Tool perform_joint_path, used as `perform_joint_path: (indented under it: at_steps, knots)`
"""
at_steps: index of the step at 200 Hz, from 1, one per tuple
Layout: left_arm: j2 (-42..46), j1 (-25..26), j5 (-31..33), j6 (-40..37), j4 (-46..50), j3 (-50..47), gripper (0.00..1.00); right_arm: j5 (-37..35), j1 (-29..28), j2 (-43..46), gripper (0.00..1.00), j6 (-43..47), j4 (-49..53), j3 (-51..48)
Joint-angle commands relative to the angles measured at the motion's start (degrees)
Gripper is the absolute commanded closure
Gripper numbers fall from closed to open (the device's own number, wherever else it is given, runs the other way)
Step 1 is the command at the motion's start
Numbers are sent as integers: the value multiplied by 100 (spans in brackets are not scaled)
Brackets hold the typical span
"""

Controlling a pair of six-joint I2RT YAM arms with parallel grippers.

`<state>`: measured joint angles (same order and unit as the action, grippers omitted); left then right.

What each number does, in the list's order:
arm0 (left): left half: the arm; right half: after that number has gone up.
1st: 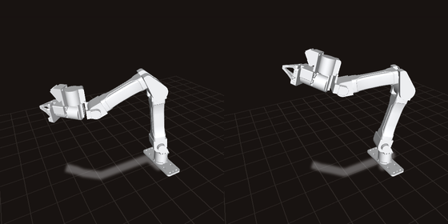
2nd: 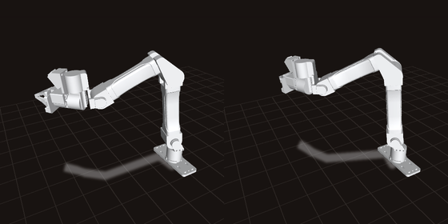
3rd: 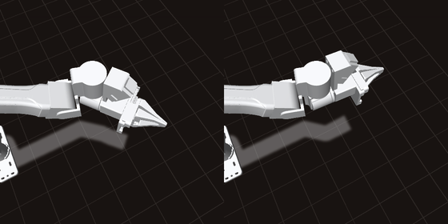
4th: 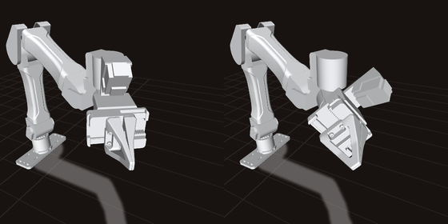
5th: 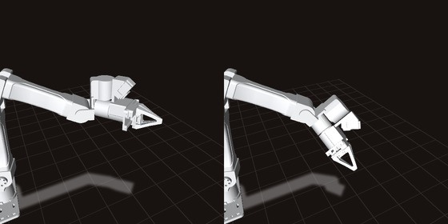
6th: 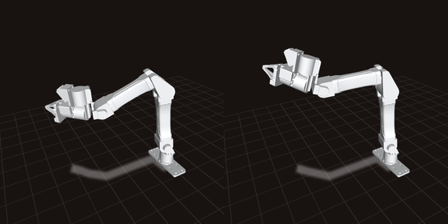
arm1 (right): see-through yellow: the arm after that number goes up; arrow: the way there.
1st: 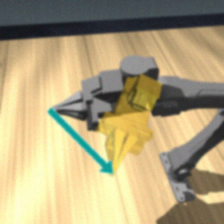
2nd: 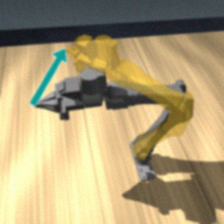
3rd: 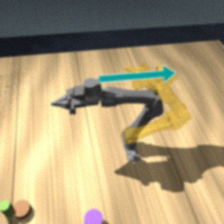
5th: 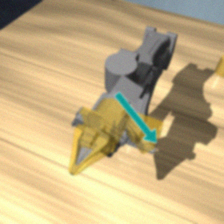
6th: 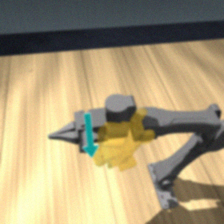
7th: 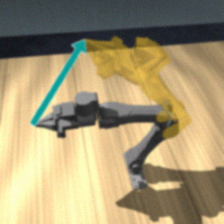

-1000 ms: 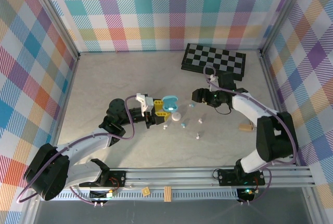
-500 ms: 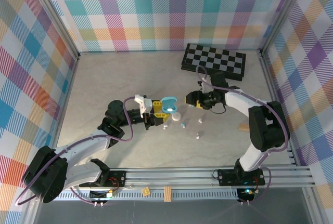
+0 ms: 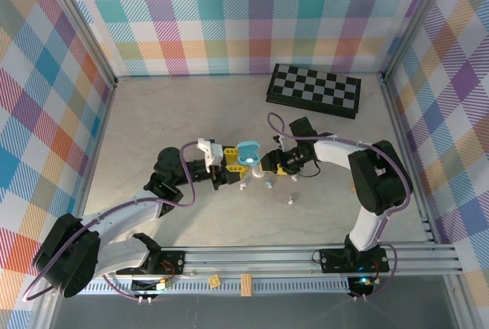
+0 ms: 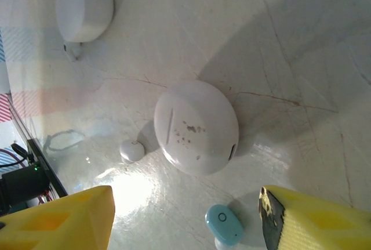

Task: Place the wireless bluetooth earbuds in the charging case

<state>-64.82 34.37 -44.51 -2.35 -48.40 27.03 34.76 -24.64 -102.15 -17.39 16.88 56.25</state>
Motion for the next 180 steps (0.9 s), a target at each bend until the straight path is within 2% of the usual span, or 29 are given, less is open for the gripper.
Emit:
perform_joint_path:
  at_steps: [1,113,180]
  knots:
    - [11,-27,-112,42,-332,-48,63,241,-73,-157,33,265,149,98]
    - [73,-27,-136,-14,-135,46,63,-53,-309,-133,44,398,290,-171]
    - [203,-29,-145,-131,111,84,63,-5,-384,130,46,351,250,-426]
